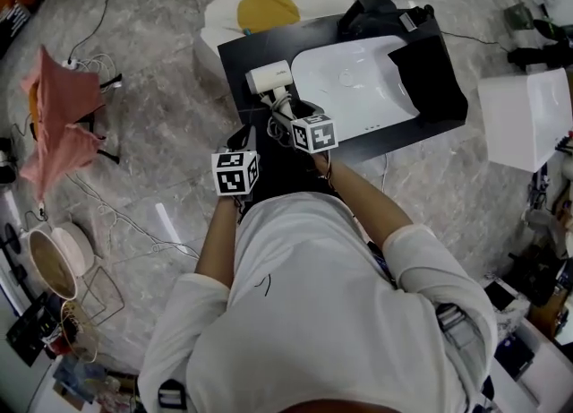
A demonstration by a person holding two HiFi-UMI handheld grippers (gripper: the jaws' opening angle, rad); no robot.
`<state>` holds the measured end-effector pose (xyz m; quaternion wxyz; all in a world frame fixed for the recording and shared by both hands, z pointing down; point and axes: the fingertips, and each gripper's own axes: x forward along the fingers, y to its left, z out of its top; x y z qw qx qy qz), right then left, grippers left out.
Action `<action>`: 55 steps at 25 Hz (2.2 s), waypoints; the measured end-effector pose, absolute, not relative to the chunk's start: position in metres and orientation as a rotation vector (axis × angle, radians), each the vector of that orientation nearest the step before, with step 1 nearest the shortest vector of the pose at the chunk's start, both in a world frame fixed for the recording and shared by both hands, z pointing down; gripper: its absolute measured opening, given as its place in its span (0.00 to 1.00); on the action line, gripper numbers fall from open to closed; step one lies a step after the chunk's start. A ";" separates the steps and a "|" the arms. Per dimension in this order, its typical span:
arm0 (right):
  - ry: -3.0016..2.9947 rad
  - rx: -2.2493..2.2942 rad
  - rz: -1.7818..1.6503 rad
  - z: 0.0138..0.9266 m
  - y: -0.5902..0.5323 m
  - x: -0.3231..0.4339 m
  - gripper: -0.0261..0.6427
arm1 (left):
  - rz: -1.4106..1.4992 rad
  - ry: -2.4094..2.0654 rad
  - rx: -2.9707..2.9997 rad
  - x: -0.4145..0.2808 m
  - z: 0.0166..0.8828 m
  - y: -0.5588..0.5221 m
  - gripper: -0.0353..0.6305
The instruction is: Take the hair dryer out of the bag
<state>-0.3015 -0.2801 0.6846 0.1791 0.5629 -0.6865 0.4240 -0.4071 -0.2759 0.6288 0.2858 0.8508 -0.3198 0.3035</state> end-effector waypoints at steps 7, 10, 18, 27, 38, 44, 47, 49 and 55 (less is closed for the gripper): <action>-1.919 1.712 1.194 0.670 -0.236 -0.249 0.47 | 0.877 -0.715 2.375 -0.342 0.624 -0.245 0.11; -1.887 1.738 1.206 0.668 -0.205 -0.224 0.31 | 0.880 -0.667 2.396 -0.316 0.620 -0.231 0.11; -1.846 1.809 1.090 0.655 -0.137 -0.182 0.03 | 0.990 -0.514 2.451 -0.259 0.625 -0.193 0.10; -1.820 1.949 0.976 0.618 -0.075 -0.138 0.03 | 1.011 -0.371 2.503 -0.195 0.612 -0.142 0.11; -1.775 2.254 0.413 0.485 -0.074 -0.045 0.04 | 0.554 -0.336 2.824 -0.134 0.493 -0.139 0.11; -1.727 2.473 0.314 0.402 -0.096 -0.010 0.04 | 0.351 -0.389 2.852 -0.143 0.419 -0.180 0.11; -1.765 2.526 0.172 0.345 -0.120 -0.020 0.04 | 0.206 -0.438 2.910 -0.146 0.369 -0.210 0.10; -1.774 2.559 0.076 0.315 -0.126 -0.031 0.04 | 0.145 -0.451 2.968 -0.150 0.342 -0.222 0.10; -1.722 2.510 -0.085 0.284 -0.125 -0.066 0.04 | 0.110 -0.524 3.037 -0.174 0.315 -0.224 0.10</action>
